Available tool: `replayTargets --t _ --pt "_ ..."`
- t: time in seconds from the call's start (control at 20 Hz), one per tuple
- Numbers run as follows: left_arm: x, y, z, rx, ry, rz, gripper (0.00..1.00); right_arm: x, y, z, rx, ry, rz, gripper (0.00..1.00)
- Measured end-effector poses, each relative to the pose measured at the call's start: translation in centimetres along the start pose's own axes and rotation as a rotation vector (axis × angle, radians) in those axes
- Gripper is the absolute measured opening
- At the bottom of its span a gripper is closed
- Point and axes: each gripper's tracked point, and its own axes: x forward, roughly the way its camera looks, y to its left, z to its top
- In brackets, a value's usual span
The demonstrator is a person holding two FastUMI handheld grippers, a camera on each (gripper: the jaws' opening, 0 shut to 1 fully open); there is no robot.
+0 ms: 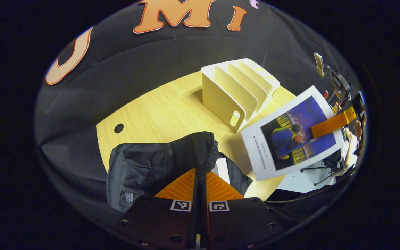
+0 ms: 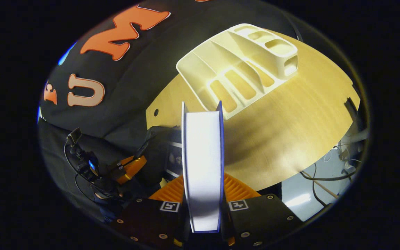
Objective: Open the schoolbag, grab two books from the bookshelf and put them into the schoolbag.
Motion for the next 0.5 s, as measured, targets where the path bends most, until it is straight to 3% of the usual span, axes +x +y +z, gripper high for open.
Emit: replayTargets --t 0.5 --pt "-0.6 0.6 0.3 -0.029 -0.009 0.026 0.05 6.8 4.1 -2.5 0.039 0.047 0.112 0.36"
